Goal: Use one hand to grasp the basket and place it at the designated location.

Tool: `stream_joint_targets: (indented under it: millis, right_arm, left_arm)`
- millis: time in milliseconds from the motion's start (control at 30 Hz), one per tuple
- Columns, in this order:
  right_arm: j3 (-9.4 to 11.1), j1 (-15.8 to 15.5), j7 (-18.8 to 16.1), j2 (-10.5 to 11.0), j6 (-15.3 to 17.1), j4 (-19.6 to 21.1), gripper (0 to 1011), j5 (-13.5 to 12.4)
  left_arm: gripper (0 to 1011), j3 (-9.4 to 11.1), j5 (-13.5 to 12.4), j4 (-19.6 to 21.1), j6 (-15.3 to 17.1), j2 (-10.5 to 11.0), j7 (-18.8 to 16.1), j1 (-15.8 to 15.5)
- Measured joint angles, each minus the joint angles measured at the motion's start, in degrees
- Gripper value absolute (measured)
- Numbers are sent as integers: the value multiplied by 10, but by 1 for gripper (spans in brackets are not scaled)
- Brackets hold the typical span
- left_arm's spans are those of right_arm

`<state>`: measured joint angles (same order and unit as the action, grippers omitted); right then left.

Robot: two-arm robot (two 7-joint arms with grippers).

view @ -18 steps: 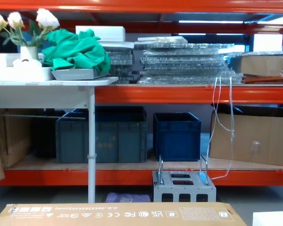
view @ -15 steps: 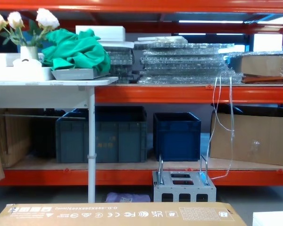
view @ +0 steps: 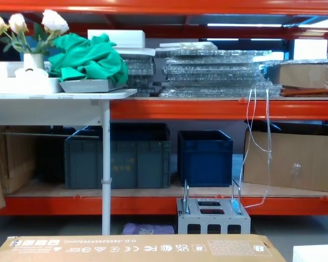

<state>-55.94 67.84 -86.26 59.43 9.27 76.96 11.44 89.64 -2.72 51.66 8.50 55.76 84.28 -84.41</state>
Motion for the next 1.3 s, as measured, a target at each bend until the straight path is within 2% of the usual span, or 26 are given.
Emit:
stream_joint_targets:
  millis: [1033, 1300]
  right_arm:
    - [0, 0, 0, 0, 0, 0, 1000, 0]
    - [-1, 1, 2, -8, -8, -17, 1000, 12]
  left_arm:
    - [0, 0, 0, 0, 0, 0, 0, 0]
    - [0, 0, 0, 0, 0, 0, 0, 0]
